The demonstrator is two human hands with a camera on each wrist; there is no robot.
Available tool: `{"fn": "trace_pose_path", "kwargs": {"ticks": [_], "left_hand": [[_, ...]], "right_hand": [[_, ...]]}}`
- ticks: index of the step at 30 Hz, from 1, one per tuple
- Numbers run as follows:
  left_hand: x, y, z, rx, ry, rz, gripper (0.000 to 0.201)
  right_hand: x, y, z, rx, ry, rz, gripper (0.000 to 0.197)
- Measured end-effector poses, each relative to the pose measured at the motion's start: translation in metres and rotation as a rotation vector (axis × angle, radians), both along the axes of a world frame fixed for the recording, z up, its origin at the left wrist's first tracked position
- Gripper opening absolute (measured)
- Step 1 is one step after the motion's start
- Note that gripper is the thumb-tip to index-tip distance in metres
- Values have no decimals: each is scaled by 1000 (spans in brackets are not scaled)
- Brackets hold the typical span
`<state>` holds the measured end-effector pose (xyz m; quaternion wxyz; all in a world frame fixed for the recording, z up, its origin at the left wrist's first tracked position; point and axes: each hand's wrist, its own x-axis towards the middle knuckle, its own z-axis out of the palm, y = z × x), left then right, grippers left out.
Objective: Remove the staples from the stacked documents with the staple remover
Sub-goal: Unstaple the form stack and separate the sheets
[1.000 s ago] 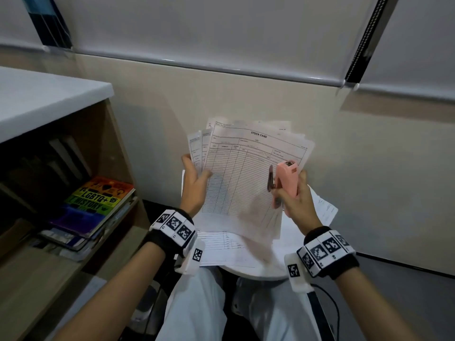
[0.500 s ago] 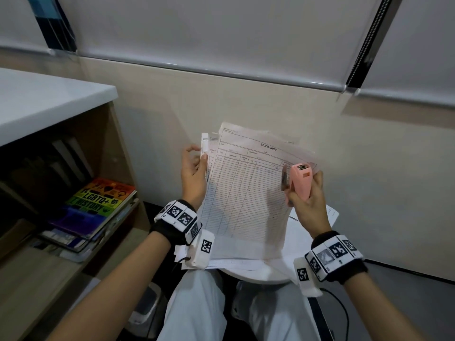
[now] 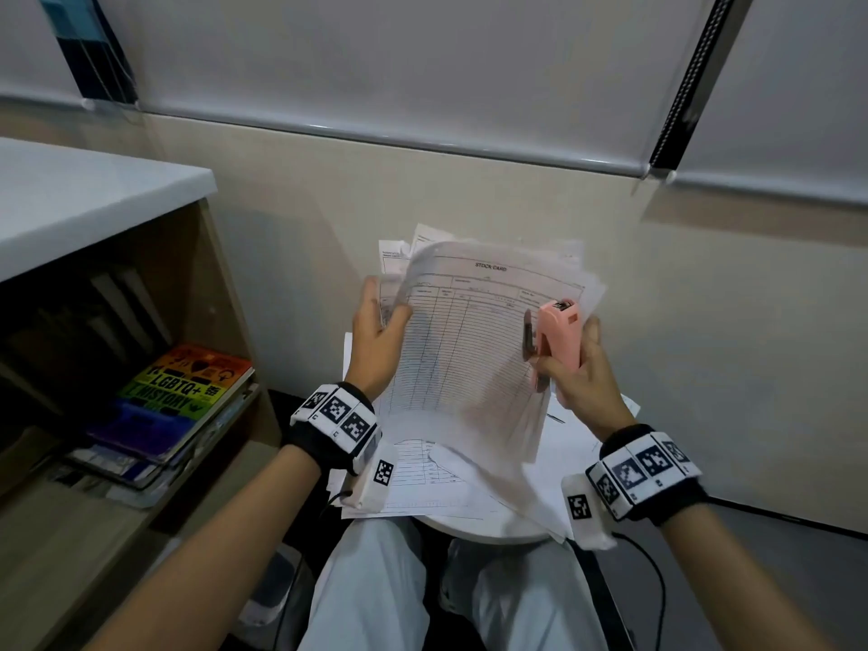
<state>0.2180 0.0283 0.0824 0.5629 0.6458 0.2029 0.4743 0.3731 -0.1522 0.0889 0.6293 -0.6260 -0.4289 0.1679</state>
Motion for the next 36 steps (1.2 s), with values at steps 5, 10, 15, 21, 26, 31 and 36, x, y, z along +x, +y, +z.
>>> {"fn": "trace_pose_path", "kwargs": {"ticks": [5, 10, 15, 21, 26, 31, 36], "left_hand": [[1, 2, 3, 38, -116, 36, 40], [5, -1, -1, 55, -119, 53, 22], [7, 3, -8, 125, -119, 70, 15], [2, 7, -1, 201, -16, 6, 30], [2, 7, 11, 166, 39, -81, 26], [9, 10, 11, 178, 68, 38, 38], [11, 2, 10, 162, 21, 48, 21]], "right_hand": [[3, 7, 2, -6, 12, -40, 47], [9, 10, -2, 15, 60, -45, 41], [5, 11, -1, 30, 44, -69, 39], [7, 16, 1, 64, 9, -82, 33], [9, 17, 1, 46, 39, -66, 35], [7, 16, 3, 68, 90, -45, 44], [2, 18, 3, 73, 76, -17, 51]]}}
